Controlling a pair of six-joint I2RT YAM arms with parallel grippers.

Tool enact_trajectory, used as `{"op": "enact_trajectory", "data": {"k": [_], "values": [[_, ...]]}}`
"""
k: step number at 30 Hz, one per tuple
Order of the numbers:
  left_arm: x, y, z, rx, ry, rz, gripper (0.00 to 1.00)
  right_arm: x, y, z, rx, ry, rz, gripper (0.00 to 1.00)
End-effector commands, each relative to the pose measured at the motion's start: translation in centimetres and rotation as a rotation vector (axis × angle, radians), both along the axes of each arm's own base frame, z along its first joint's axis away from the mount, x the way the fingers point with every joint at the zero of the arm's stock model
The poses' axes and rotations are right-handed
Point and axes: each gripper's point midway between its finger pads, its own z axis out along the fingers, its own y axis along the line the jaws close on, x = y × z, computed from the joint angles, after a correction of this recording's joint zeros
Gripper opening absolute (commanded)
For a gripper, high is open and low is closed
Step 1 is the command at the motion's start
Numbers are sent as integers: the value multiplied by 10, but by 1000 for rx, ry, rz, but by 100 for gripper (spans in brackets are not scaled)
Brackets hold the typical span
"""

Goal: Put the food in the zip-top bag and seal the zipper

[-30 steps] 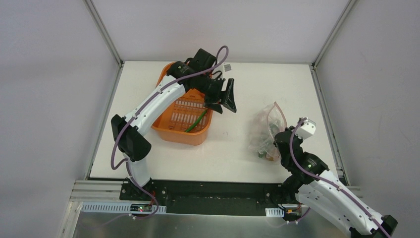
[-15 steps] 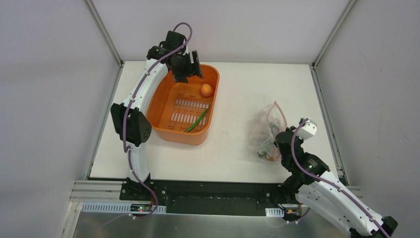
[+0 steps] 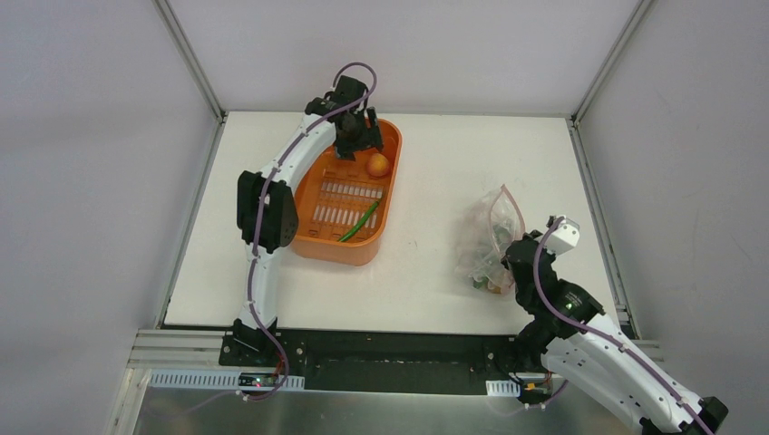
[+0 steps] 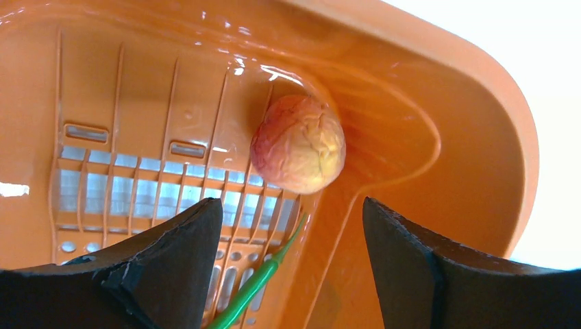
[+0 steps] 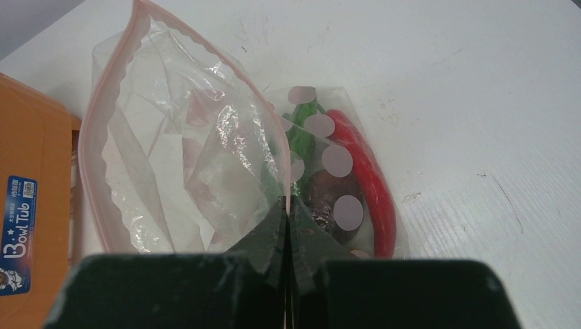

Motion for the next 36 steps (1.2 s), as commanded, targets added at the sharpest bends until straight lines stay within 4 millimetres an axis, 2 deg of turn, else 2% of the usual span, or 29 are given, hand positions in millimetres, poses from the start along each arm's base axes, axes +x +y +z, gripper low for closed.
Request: {"op": "enact_trajectory", "data": {"k": [1, 8, 11, 15, 18, 23, 24, 25, 26, 28, 32, 36], "values": [[20, -13, -2, 54, -83, 93, 76, 5, 2, 5, -3, -18, 4, 0], [13, -21, -39, 71, -44, 122, 74, 5, 2, 5, -4, -22, 6, 0], [13, -22, -48, 82, -20, 121, 71, 6, 3, 7, -7, -25, 15, 0], [8, -12, -51, 121, 0, 112, 60, 10, 10, 21, -21, -46, 60, 0], [4, -3, -52, 125, 9, 117, 50, 19, 22, 46, -36, -106, 131, 0], [1, 7, -32, 145, -30, 95, 29, 32, 65, 85, -62, -143, 353, 0], [2, 7, -21, 140, -58, 87, 26, 36, 74, 91, -63, -135, 382, 0], [2, 8, -19, 141, -68, 78, 25, 40, 81, 101, -53, -142, 402, 0], [5, 6, -9, 124, -100, 72, 23, 45, 90, 114, -49, -155, 426, 0], [5, 6, -1, 110, -122, 67, 20, 55, 108, 122, -69, -157, 491, 0], [1, 7, 10, 100, -129, 52, 15, 72, 133, 115, -106, -114, 586, 0], [-5, 11, 22, 108, -142, 41, 11, 81, 146, 114, -82, -113, 633, 0]]}}
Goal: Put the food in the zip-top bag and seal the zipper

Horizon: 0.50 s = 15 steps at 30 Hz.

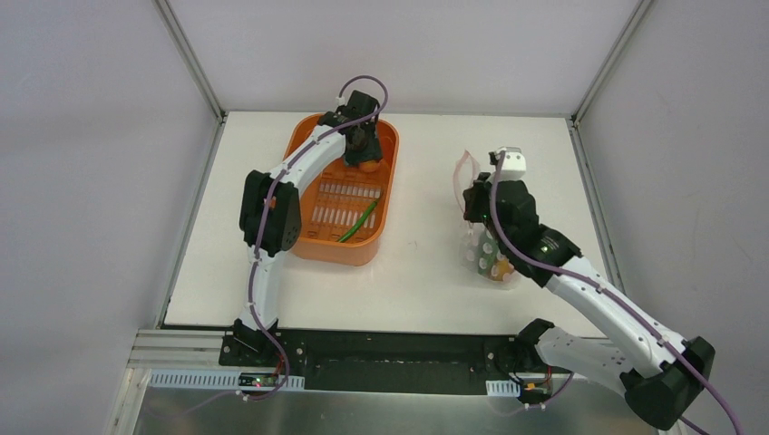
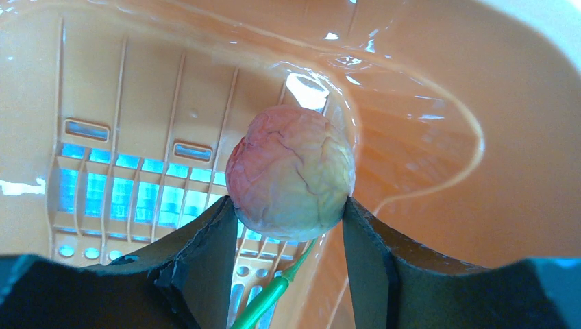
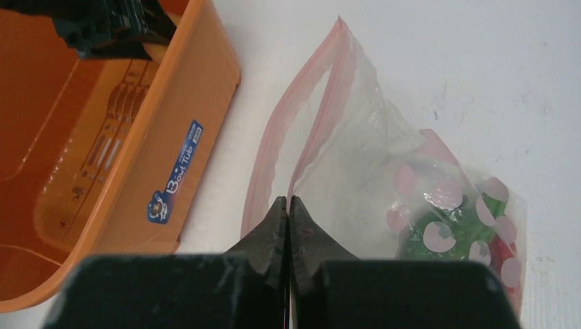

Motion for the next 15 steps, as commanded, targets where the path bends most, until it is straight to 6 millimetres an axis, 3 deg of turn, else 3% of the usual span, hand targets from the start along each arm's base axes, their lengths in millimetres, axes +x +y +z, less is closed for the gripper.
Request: {"op": "enact_trajectory", "data": {"k": [1, 4, 10, 15], "values": [[-5, 12, 54, -3, -94, -11, 11, 10, 22, 27, 62, -63, 109, 0], [-12, 18, 79, -8, -139, -10, 9, 19, 25, 41, 215, -44, 99, 0], [-34, 19, 174, -104, -325, -64, 9, 24, 40, 37, 432, 75, 174, 0], [-66, -14, 233, -248, -414, -189, 10, 23, 48, 35, 528, 85, 199, 0]]}}
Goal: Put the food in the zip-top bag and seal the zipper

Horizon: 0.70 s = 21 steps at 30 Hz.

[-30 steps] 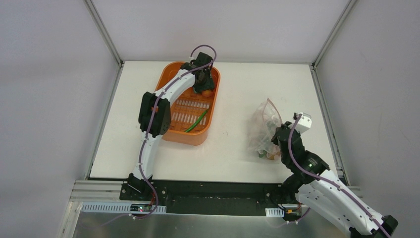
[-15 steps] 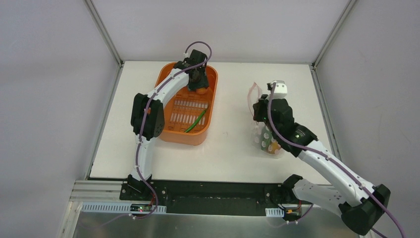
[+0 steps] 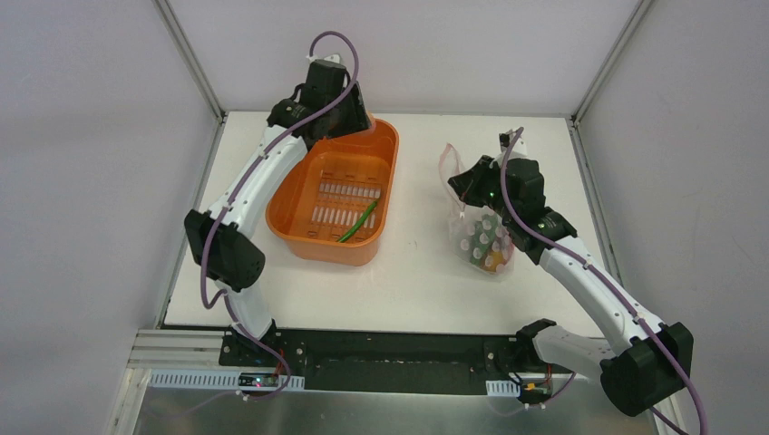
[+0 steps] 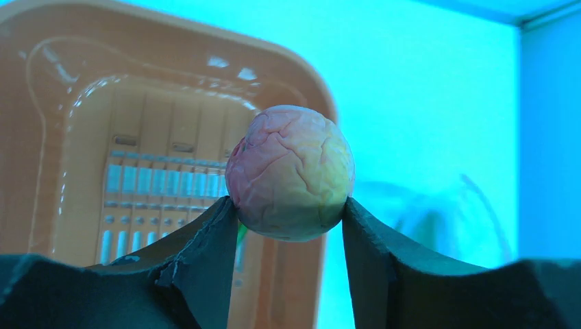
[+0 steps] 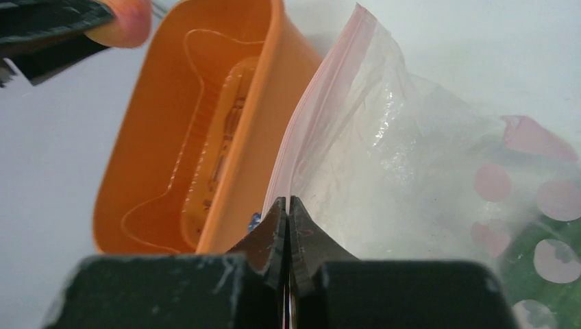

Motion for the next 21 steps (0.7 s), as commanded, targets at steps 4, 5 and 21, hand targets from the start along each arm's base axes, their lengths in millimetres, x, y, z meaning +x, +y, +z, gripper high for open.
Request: {"op": "enact_trajectory", "data": {"k": [4, 5, 21], "values": [[-58, -72, 95, -209, -141, -274, 11, -7, 20, 28, 170, -39, 60, 0], [-62, -82, 96, -237, -131, -304, 11, -6, 15, 28, 159, -44, 33, 0], [-94, -178, 90, -407, -26, -554, 11, -6, -30, 30, 1, -70, -244, 0]]}}
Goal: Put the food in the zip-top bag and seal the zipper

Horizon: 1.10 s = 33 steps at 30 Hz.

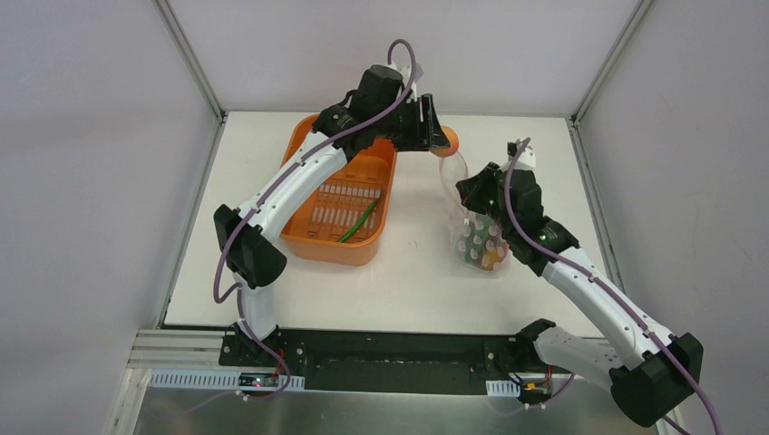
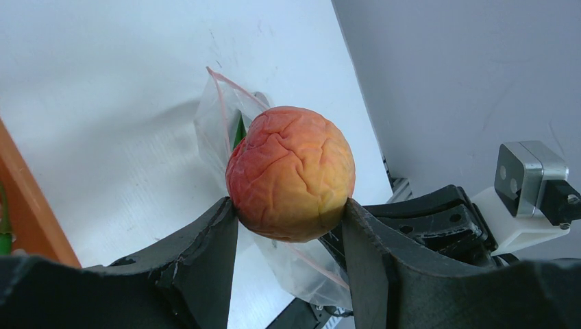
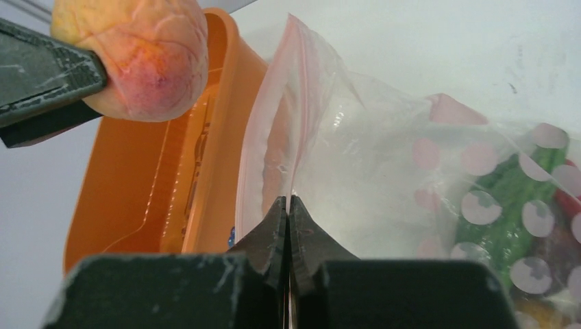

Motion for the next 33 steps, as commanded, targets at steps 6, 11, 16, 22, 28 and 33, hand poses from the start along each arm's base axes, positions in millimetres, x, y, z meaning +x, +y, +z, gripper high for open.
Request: {"op": "enact_trajectory", "data": {"k": [6, 11, 16, 22, 28, 33], "values": [[-33, -30, 27, -109, -2, -165, 12, 1, -22, 27, 21, -53, -127, 0], [-53, -55, 30, -178, -4, -284, 13, -3, -25, 28, 37, -53, -138, 0], [-54, -50, -1, -78, 78, -241, 11, -7, -26, 28, 56, -48, -146, 0], [-45, -40, -24, 14, 69, -184, 11, -12, -28, 34, 102, -75, -148, 0], [-45, -42, -35, 51, 85, -183, 13, -13, -25, 36, 106, -83, -130, 0], [-43, -26, -51, 165, 115, -145, 14, -13, -21, 44, 112, -109, -109, 0]]}}
